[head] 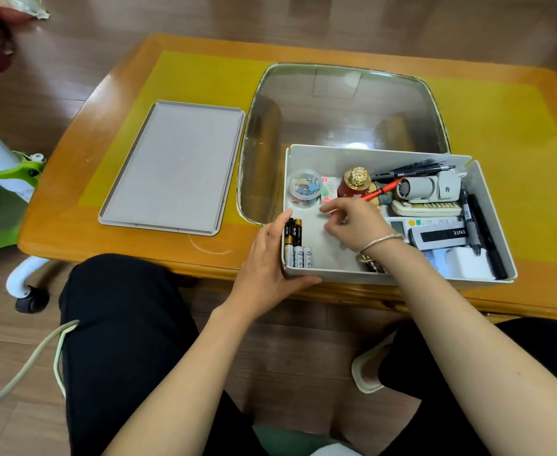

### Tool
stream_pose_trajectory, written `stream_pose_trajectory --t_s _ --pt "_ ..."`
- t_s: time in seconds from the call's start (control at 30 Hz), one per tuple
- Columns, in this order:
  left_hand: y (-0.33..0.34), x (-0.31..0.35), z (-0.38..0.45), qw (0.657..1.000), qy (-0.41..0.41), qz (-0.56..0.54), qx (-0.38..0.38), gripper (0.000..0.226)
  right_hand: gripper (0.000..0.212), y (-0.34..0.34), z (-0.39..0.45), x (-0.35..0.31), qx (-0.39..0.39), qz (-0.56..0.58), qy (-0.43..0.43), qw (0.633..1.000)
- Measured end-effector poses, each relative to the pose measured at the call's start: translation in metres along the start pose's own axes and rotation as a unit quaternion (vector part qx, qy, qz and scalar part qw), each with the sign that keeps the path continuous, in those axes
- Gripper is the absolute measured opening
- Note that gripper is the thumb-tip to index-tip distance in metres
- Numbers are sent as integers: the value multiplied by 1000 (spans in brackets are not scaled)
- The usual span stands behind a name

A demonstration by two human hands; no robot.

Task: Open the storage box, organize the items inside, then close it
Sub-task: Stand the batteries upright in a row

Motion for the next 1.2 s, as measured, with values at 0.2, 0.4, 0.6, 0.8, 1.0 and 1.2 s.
stream_pose_trajectory --t_s 0.2,0.4,0.6,0.8,1.0,1.2 --pt "1 0 0 1000 -10 0 -6 110 22 -39 -14 29 54 -83 45 994" --pt "2 -1 0 1000 -17 2 -6 112 22 -22 -16 32 14 -173 54 983" --pt "3 -2 1 1000 -15 2 -3 111 22 -14 -10 24 30 -210 97 972" --pt "3 -3 1 1000 -16 5 -2 111 29 -11 -7 25 21 -197 140 970" --pt "2 -2 1 1000 -10 4 -1 113 29 -5 -8 29 14 -179 125 976" --pt "1 0 1 1000 -7 4 1 112 15 0 -9 29 -20 -41 99 994"
Point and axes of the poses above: each hand's wrist, its own z-axis towards the middle knuckle, its own y-axis out of the palm, x = y × z, the point moved 6 cm from there along z, towards the middle knuckle, and after that the axes turned 5 degrees about z, right-handed, at the moved point
